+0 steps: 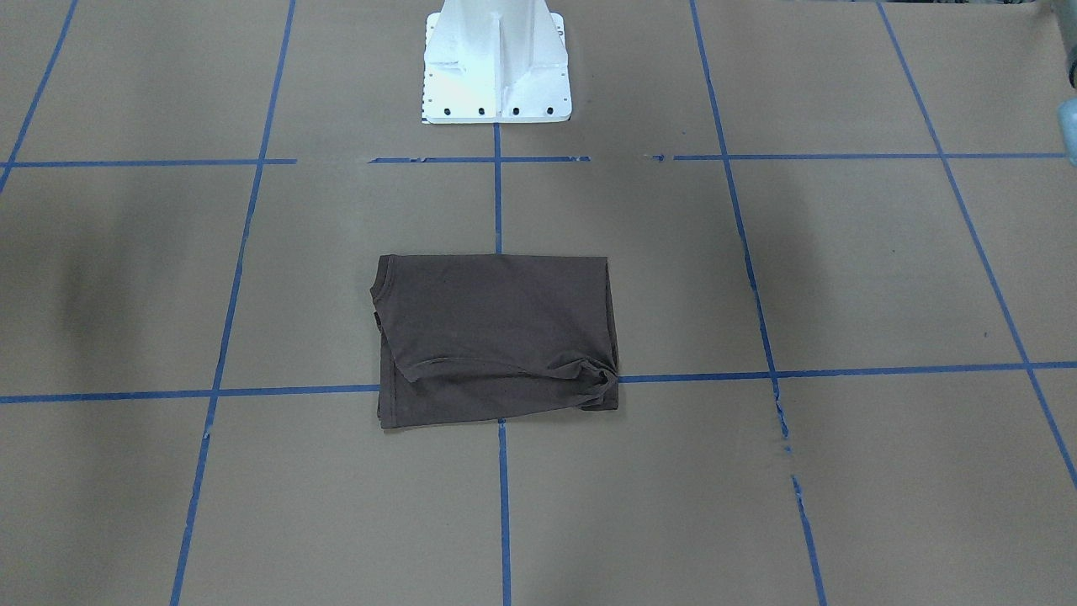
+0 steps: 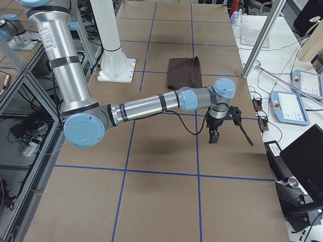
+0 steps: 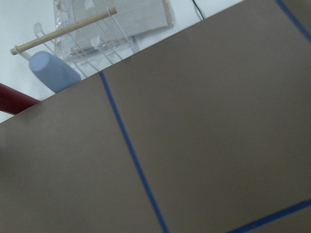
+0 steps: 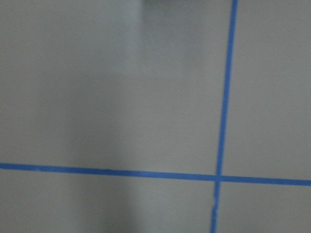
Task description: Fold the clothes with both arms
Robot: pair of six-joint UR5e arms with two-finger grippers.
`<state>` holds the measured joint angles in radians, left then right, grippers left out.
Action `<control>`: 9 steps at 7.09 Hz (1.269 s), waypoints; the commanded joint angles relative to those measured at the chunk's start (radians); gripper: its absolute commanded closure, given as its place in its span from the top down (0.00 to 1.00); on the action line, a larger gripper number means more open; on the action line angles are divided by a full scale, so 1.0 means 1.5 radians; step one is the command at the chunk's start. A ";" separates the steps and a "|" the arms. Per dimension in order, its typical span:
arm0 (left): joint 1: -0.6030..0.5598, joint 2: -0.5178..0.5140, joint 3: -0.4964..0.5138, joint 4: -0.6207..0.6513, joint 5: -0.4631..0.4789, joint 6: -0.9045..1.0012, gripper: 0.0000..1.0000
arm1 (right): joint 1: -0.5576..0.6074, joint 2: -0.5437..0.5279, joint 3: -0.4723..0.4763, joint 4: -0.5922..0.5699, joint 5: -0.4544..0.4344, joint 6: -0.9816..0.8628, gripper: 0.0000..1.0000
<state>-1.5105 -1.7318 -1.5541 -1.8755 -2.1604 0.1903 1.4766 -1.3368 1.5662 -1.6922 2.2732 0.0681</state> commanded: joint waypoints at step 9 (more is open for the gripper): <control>0.008 0.109 -0.091 0.198 -0.117 -0.081 1.00 | 0.097 -0.188 0.119 -0.074 0.051 -0.146 1.00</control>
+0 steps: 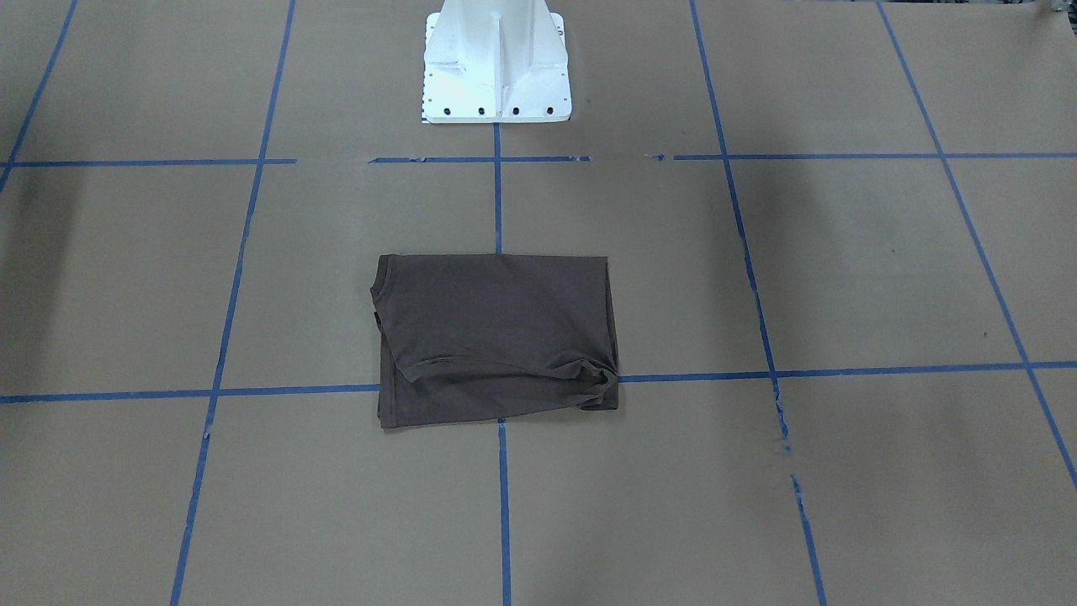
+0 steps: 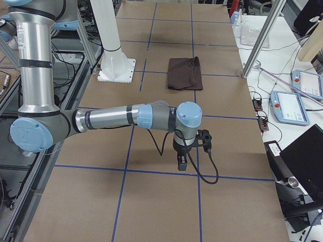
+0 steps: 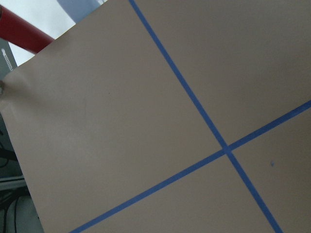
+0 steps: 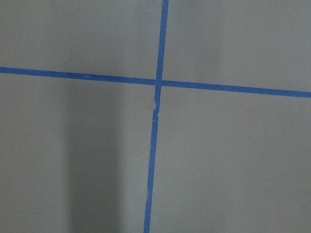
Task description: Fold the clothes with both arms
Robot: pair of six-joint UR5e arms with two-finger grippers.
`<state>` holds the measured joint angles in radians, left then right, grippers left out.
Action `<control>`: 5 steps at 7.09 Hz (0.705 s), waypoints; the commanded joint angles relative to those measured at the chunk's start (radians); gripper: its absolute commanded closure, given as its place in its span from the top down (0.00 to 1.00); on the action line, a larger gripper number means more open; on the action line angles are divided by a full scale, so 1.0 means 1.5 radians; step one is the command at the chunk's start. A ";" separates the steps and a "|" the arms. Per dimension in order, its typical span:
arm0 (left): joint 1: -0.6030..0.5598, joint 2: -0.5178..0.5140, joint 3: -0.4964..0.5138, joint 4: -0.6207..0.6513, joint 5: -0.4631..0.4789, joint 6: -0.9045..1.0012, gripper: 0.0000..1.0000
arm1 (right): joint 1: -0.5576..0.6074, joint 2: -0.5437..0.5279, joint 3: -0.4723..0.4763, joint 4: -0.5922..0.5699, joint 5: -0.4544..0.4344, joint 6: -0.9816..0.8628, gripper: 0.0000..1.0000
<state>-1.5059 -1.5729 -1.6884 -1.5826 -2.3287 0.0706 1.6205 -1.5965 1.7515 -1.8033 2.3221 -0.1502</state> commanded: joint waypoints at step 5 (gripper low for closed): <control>0.004 0.004 0.007 0.001 0.001 0.006 1.00 | 0.006 -0.029 -0.067 0.071 0.032 0.042 1.00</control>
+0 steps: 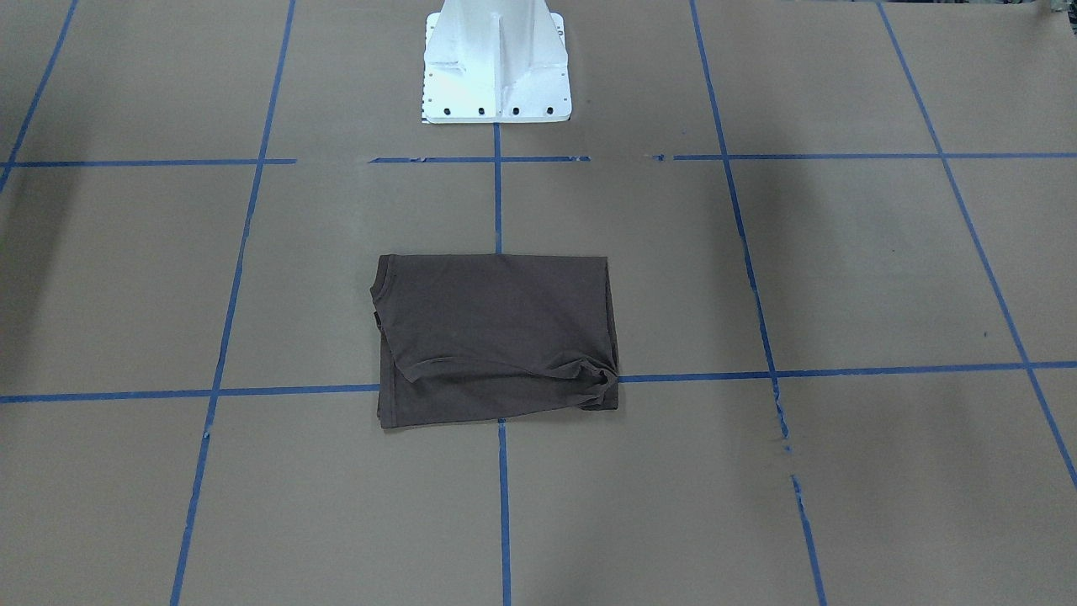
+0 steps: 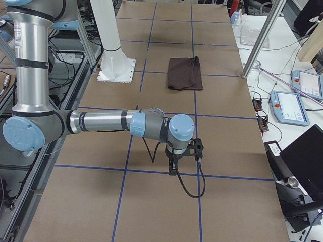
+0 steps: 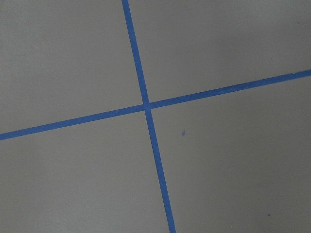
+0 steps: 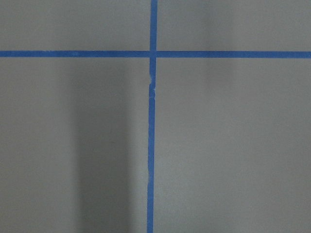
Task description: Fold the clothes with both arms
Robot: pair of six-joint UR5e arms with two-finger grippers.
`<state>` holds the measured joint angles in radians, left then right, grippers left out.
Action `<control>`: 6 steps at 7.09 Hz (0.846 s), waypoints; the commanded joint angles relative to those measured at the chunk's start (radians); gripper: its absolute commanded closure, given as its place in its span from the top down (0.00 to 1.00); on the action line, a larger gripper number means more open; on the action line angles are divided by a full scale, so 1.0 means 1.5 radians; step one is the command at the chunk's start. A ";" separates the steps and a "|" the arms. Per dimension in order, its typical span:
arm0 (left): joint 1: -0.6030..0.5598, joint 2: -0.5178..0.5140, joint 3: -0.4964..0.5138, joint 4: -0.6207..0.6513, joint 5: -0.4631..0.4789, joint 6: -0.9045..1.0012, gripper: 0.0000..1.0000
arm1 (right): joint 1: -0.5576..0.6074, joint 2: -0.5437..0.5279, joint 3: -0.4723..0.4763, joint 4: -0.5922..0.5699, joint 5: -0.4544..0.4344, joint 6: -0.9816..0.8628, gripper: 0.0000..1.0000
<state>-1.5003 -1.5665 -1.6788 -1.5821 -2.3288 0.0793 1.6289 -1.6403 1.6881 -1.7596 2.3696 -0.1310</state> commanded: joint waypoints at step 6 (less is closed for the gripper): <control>0.000 0.000 0.001 0.000 0.001 0.002 1.00 | 0.000 0.000 -0.032 0.093 -0.001 0.086 1.00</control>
